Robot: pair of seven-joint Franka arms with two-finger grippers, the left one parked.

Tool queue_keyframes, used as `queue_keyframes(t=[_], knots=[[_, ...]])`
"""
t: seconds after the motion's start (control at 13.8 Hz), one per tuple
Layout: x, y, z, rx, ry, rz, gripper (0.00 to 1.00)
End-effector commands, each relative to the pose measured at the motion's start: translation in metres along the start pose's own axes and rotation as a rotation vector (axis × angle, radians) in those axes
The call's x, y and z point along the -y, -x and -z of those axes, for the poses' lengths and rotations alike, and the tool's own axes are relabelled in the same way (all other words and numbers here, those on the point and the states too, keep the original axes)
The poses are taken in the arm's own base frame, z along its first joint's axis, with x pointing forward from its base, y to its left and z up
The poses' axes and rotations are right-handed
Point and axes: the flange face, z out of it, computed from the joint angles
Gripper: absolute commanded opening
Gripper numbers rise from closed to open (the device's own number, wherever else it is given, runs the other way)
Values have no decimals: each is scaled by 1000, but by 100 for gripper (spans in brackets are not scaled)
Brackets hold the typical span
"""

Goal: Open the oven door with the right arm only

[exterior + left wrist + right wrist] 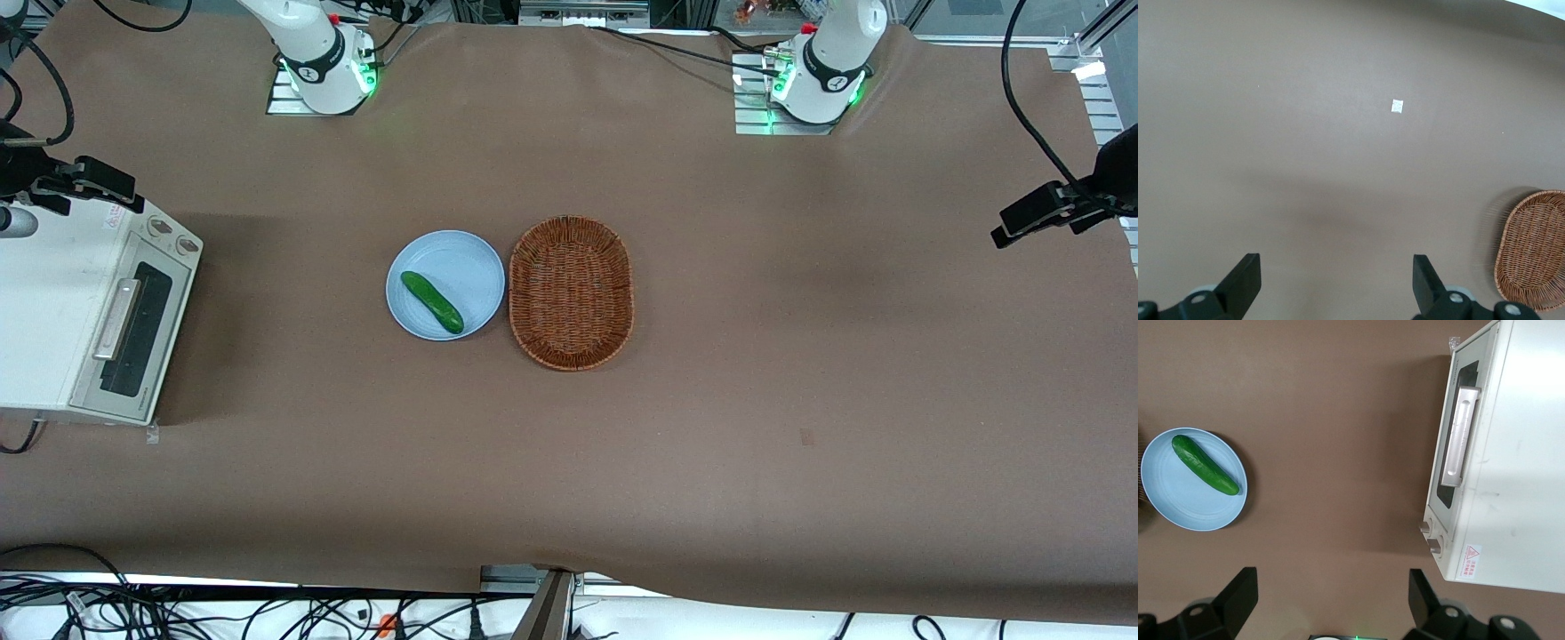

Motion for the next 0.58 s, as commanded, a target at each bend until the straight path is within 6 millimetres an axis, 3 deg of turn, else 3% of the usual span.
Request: queue_keyframes(t=[0.0,0.29,0.51], knots=[[1,1,5,0,10,-6,100],[5,1,6,-1,11,1,100],[22,3,2,38,14,35,100]])
